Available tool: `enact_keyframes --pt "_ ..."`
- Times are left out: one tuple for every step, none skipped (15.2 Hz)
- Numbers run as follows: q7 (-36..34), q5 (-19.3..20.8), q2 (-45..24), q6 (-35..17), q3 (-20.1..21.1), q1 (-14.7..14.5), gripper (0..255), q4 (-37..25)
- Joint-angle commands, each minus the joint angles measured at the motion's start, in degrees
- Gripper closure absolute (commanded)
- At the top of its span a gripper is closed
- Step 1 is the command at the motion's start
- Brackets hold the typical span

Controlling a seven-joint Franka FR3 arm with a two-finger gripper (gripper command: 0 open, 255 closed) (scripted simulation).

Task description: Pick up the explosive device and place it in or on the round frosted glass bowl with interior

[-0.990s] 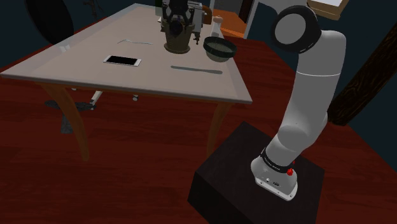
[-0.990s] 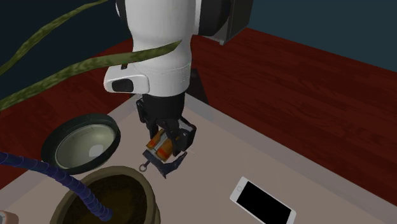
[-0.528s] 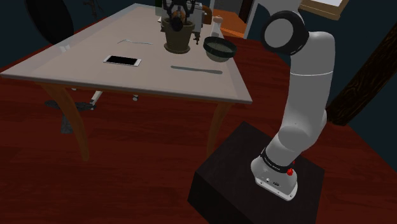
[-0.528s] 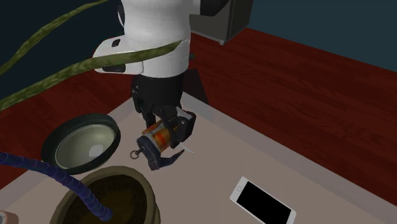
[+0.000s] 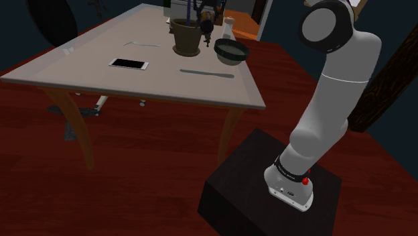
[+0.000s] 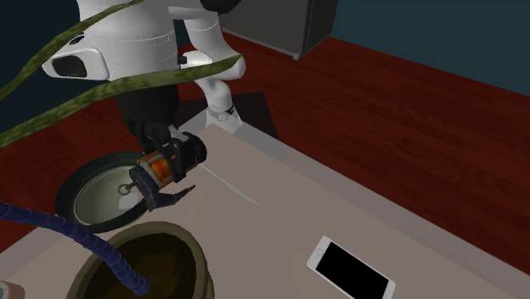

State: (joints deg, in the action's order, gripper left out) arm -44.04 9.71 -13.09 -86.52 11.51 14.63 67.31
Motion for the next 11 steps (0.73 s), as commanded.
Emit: enact_keyframes --pt "2.57 -0.9 2.05 -0.76 -0.87 1.94 255 2.41" --pt "3.87 -1.33 3.05 -1.24 -1.38 2.88 255 3.7" --pt "5.17 -1.74 3.96 -1.68 -1.89 3.82 255 4.86" --pt "6.5 -2.13 4.79 -2.06 -2.43 4.72 255 5.91" --pt "7.83 -2.5 5.54 -2.41 -2.99 5.59 255 6.85" --pt "9.16 -2.84 6.22 -2.73 -3.55 6.44 255 7.69" --pt "10.51 -3.17 6.83 -3.01 -4.15 7.27 255 8.42" --pt "11.86 -3.49 7.37 -3.26 -4.76 8.06 255 9.06" --pt "13.22 -3.79 7.83 -3.47 -5.38 8.85 255 9.61" --pt "14.57 -4.07 8.23 -3.66 -6.0 9.63 255 10.06" --pt "15.93 -4.35 8.56 -3.82 -6.61 10.42 255 10.43"
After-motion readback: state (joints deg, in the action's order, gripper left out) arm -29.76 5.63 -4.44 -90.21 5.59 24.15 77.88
